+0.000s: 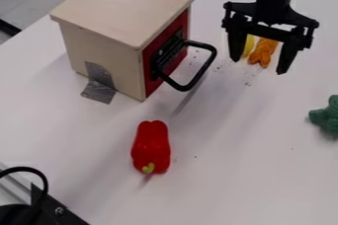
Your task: Put the orange object on the top of the drawer
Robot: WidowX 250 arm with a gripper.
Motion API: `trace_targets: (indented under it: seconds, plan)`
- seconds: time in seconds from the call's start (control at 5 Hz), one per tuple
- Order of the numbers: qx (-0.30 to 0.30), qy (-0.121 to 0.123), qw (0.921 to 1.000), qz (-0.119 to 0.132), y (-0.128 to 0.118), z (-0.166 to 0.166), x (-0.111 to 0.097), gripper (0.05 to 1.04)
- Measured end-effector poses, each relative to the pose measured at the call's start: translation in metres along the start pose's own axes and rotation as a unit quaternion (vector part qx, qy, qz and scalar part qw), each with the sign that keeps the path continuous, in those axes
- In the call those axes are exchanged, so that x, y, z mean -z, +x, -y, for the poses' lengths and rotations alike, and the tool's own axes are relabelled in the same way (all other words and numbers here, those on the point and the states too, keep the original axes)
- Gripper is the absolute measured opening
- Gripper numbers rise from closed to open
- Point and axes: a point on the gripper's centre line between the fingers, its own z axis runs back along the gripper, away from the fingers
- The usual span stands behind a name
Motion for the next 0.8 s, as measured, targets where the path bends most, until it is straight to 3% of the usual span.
trace_targets:
  seconds: [0.4, 0.6, 0.8]
  plan:
    - [0.005, 0.01, 0.9994, -0.033, -0.003, -0.001, 0.018, 1.0]
    - [0.014, 0.027, 0.9986, -0.043, 0.006, 0.0, 0.018, 1.0]
    - [0.023, 0.015, 0.9986, -0.046, 0.018, 0.013, 0.015, 1.0]
